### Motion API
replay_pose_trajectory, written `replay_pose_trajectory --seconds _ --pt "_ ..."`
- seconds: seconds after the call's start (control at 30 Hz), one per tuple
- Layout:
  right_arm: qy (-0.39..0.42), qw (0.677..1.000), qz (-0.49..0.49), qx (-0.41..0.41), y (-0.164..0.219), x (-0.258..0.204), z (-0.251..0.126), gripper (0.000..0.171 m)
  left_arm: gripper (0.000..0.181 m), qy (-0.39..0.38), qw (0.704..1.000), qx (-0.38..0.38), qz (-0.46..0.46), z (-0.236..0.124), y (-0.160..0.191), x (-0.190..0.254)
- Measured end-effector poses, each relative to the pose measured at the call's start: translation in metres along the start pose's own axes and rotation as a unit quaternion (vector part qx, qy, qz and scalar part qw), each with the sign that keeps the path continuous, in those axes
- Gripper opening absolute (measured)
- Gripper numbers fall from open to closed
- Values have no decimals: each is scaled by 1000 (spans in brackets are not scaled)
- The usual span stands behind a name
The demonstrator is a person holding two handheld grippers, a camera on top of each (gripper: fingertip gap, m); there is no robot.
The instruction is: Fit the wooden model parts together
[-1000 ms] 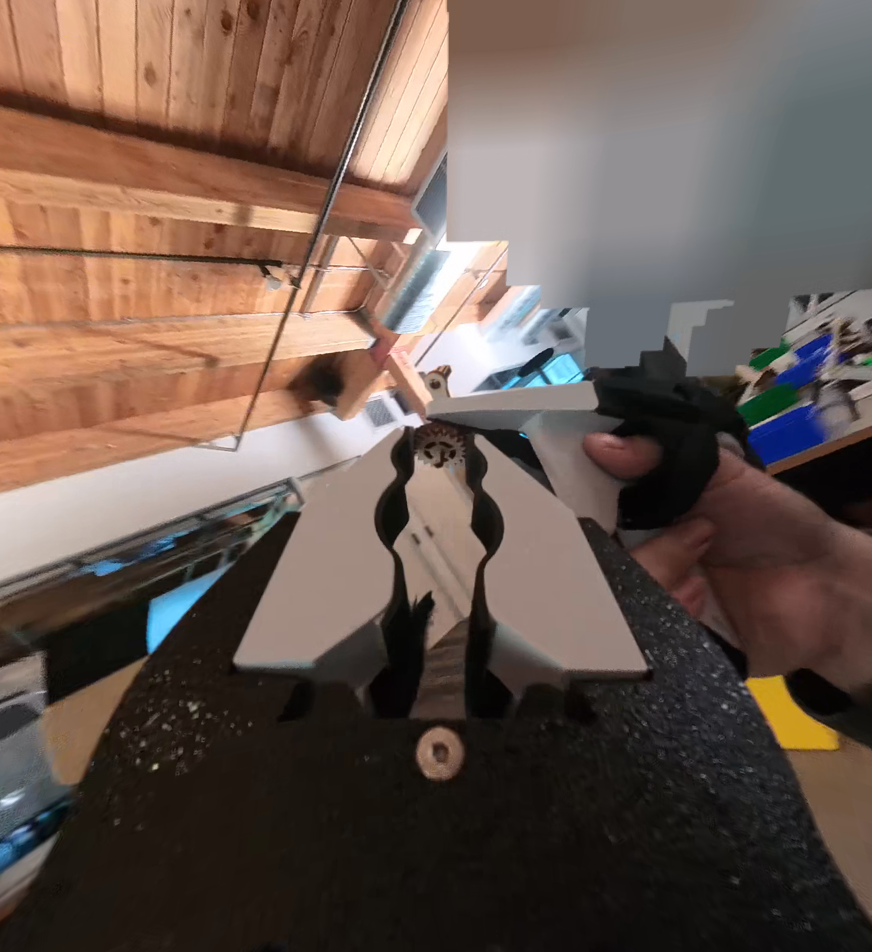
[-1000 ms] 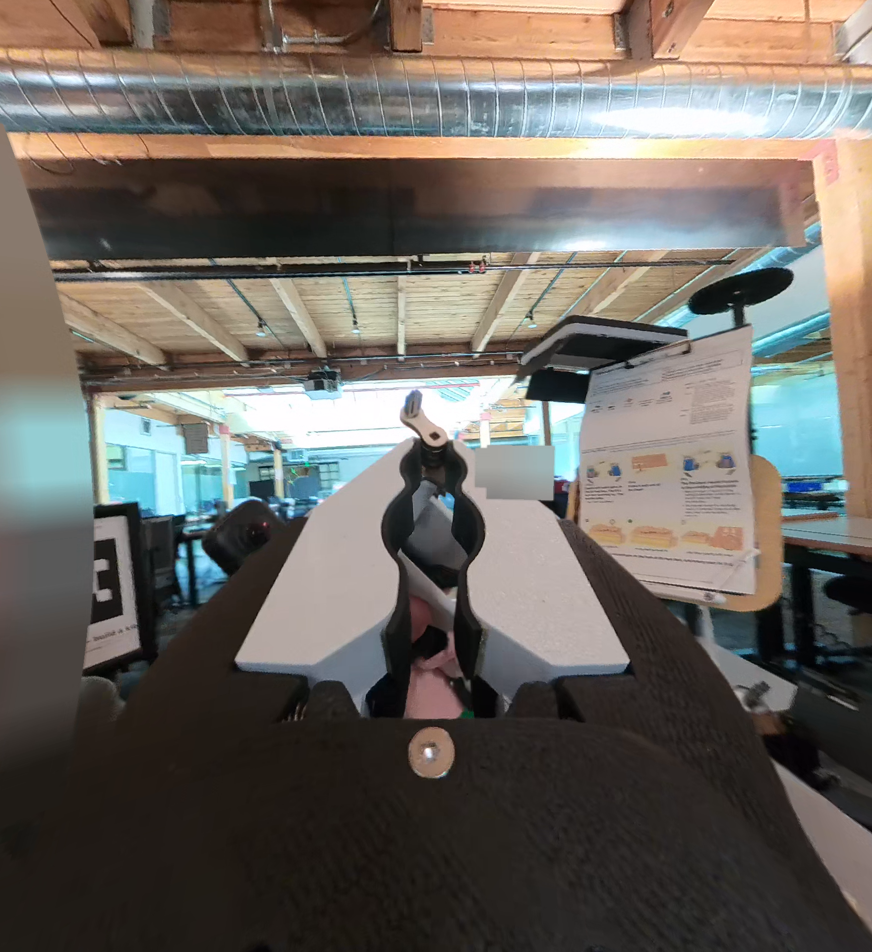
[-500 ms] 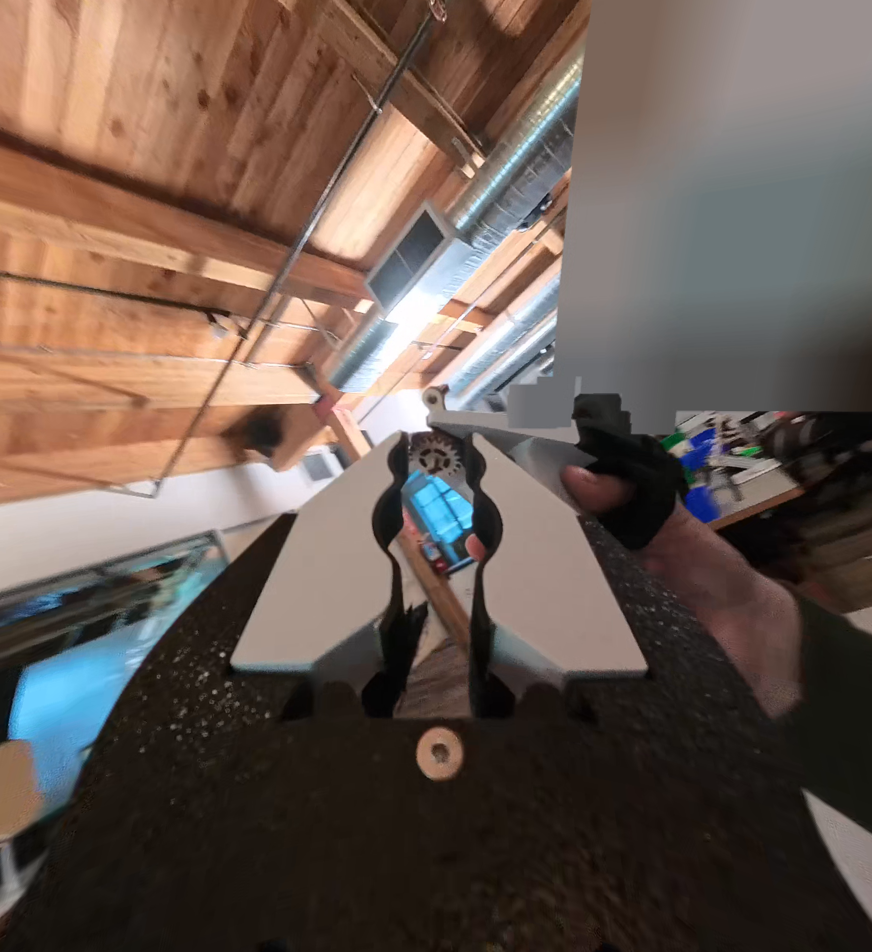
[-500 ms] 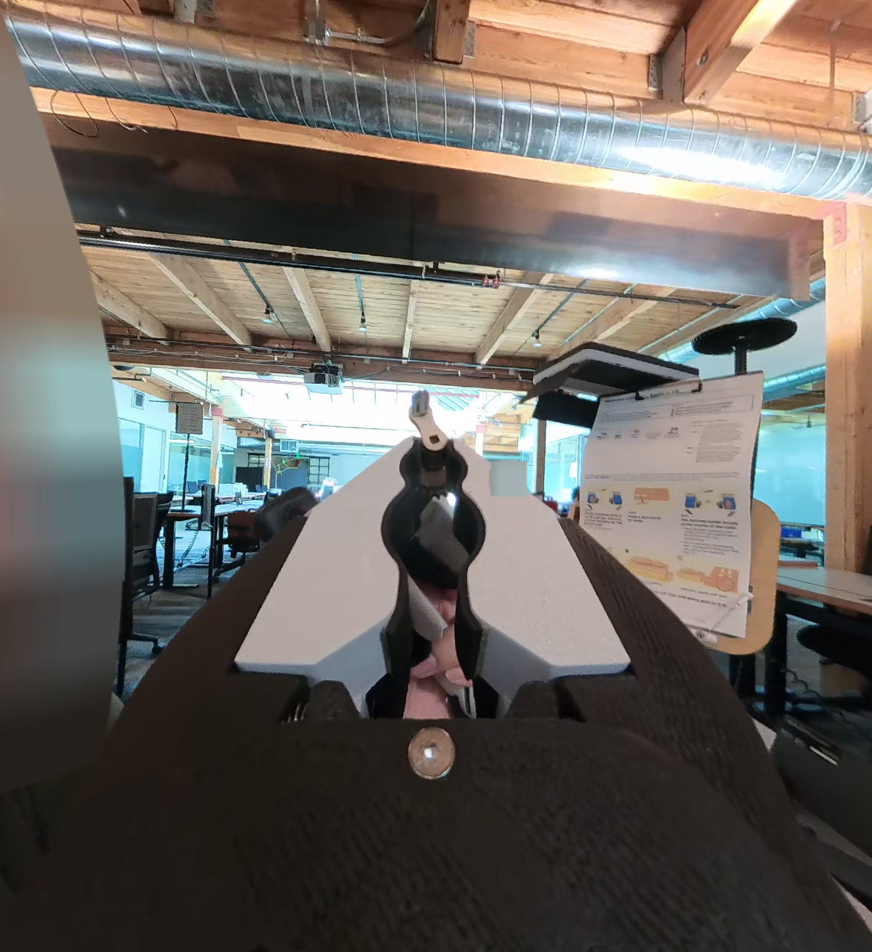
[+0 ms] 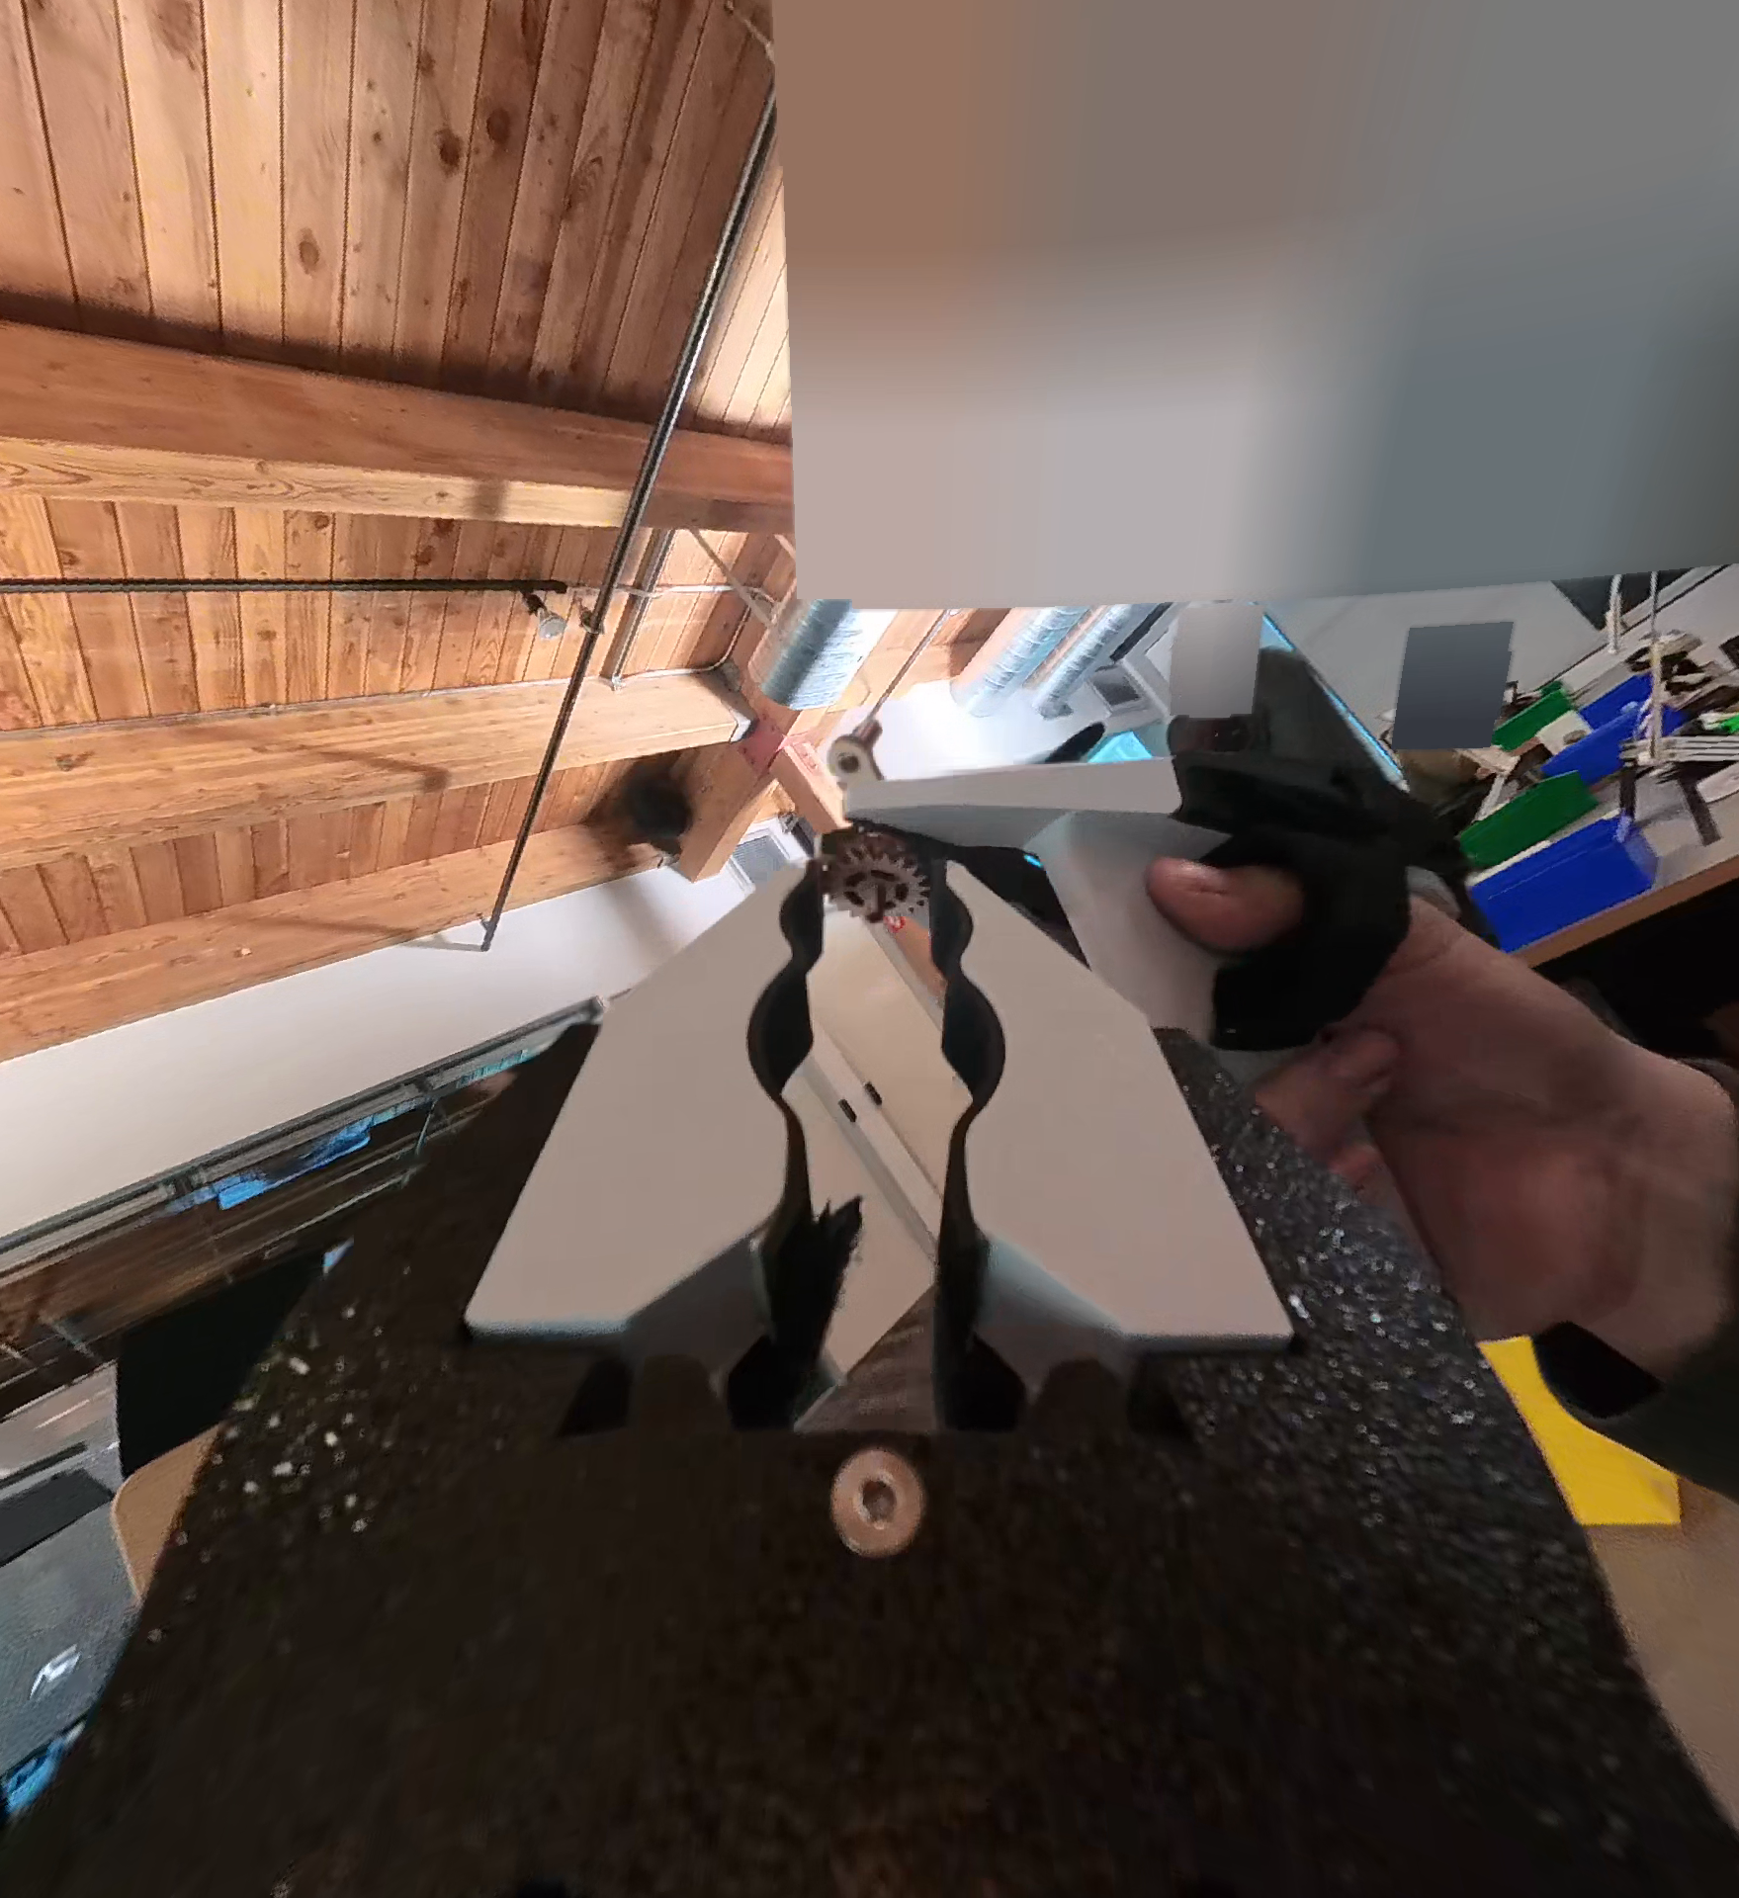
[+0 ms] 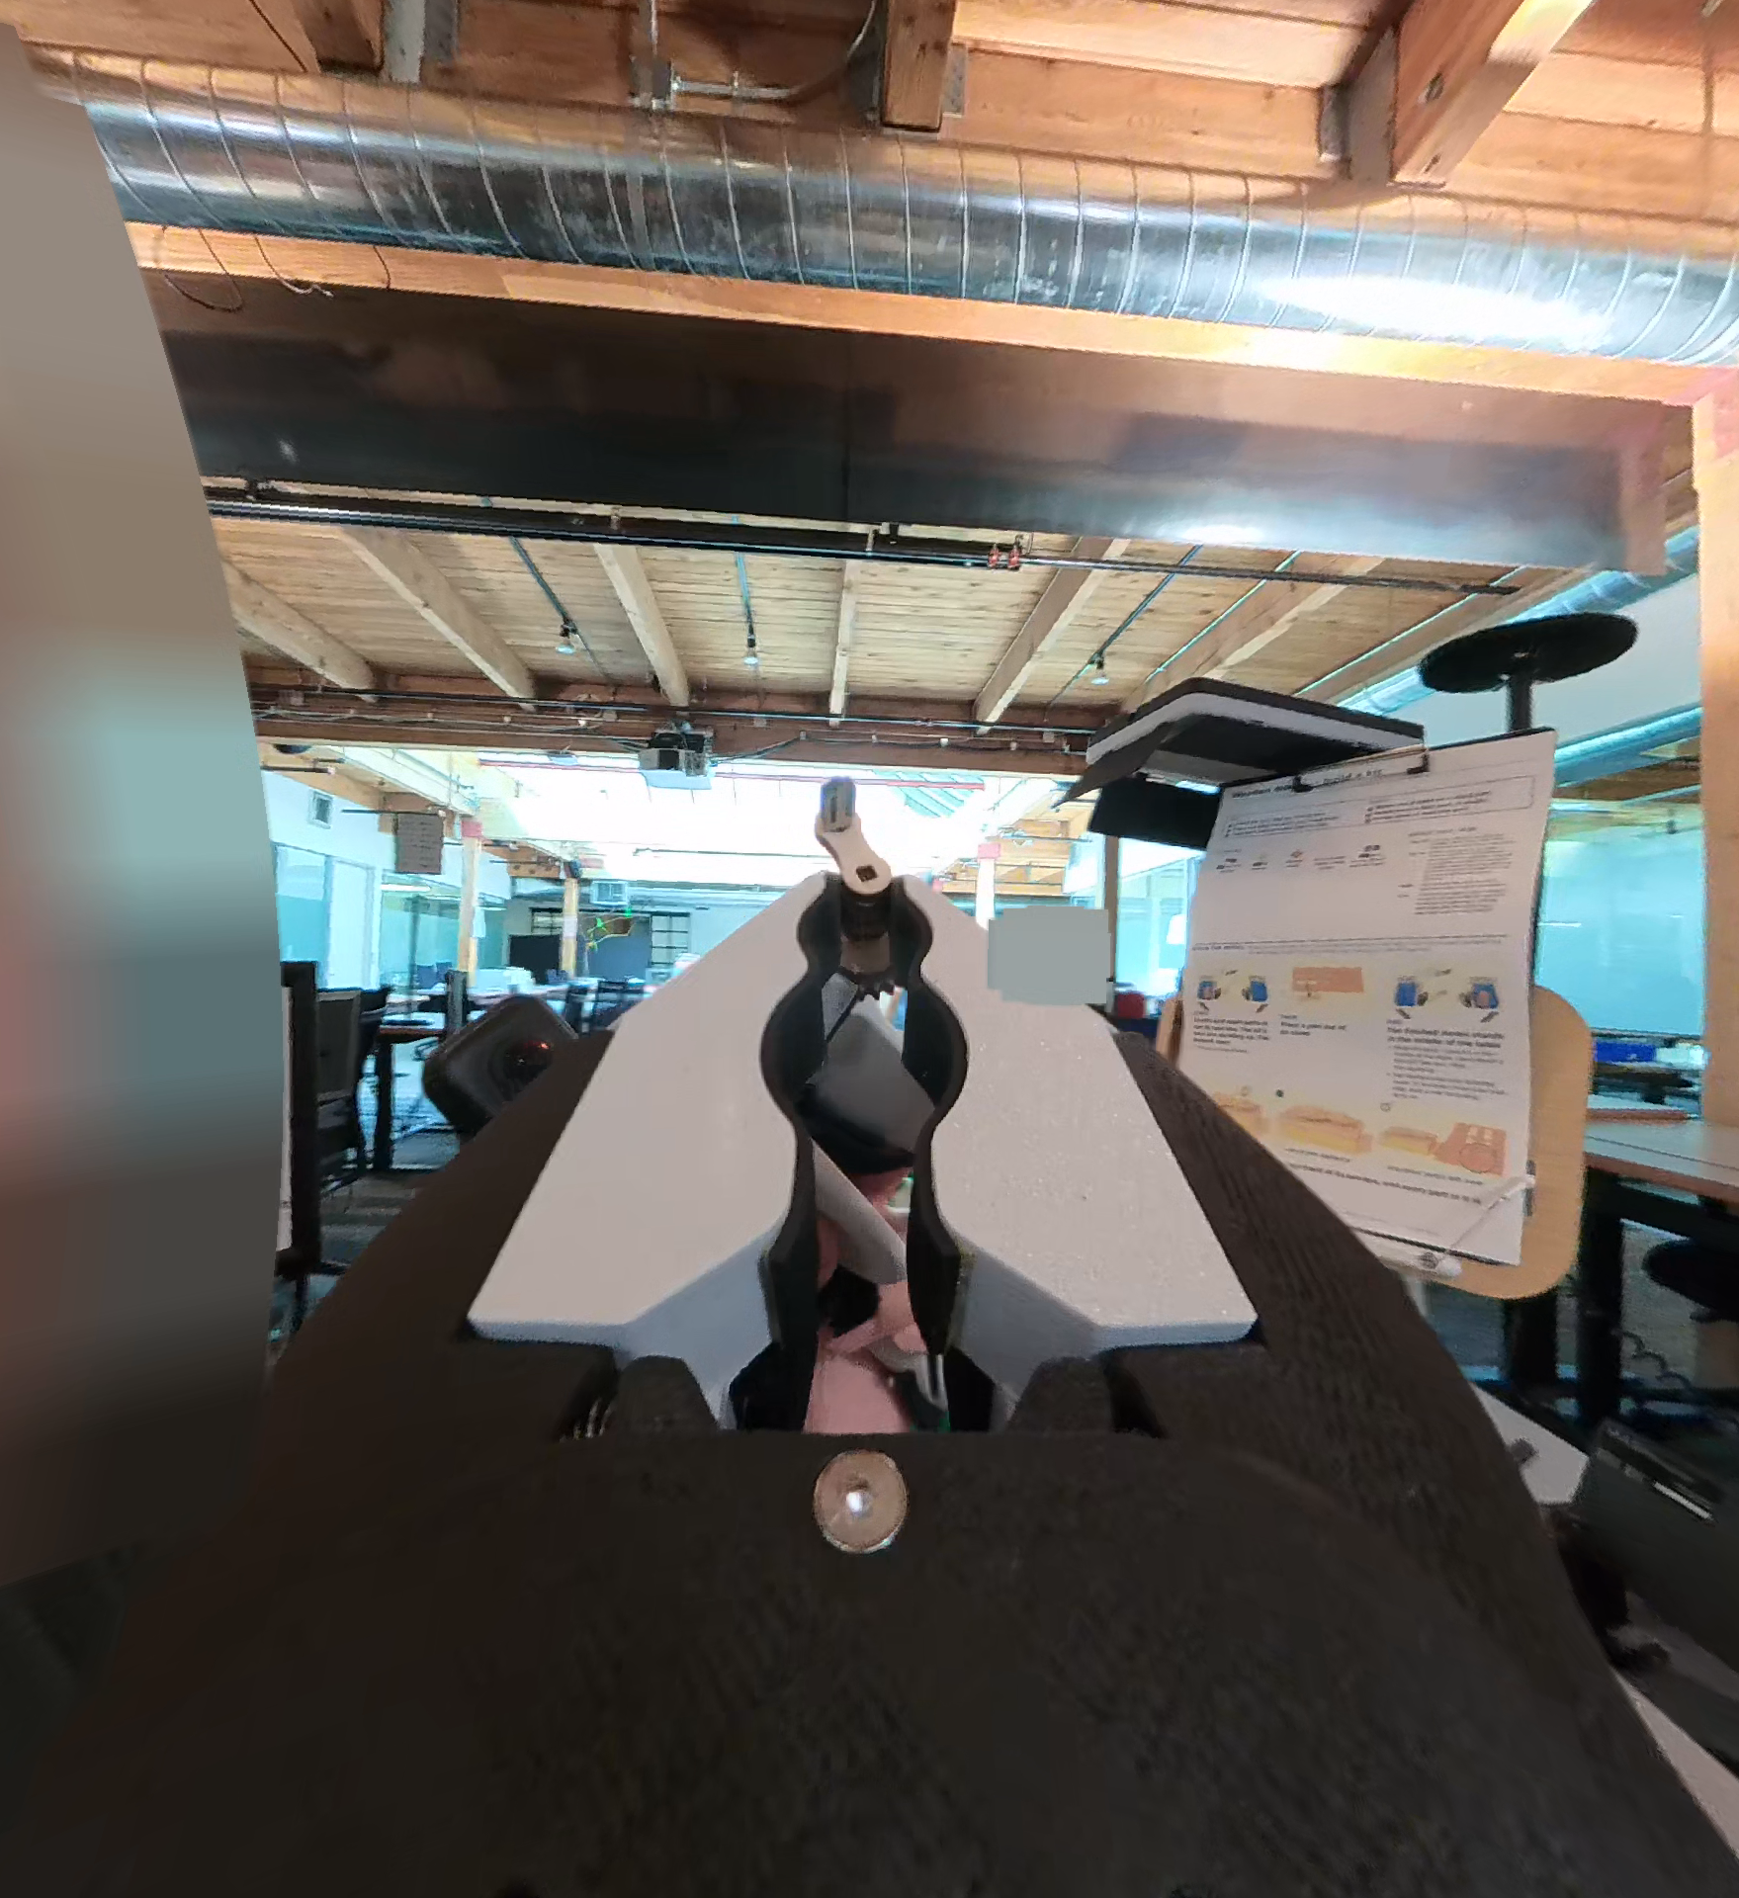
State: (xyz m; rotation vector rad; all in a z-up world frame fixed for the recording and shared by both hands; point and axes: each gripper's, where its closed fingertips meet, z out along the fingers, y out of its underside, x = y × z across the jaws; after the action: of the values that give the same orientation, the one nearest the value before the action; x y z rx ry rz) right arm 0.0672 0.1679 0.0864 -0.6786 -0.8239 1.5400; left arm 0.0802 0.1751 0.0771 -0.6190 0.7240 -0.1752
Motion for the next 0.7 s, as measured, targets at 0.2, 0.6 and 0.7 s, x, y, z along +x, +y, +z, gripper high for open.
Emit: replay_pose_trajectory --seconds 0.2,0.6,0.7 --pt "-3 1000 11 10 1 6 -1 6 16 54 989 7 -138 0 5 -1" --pt "33 999 8 -10 9 29 -6 6 16 85 974 -2 -212 3 28 -5" --pt "3 1000 8 -29 12 22 -6 5 16 181 910 27 -372 -2 23 -2"
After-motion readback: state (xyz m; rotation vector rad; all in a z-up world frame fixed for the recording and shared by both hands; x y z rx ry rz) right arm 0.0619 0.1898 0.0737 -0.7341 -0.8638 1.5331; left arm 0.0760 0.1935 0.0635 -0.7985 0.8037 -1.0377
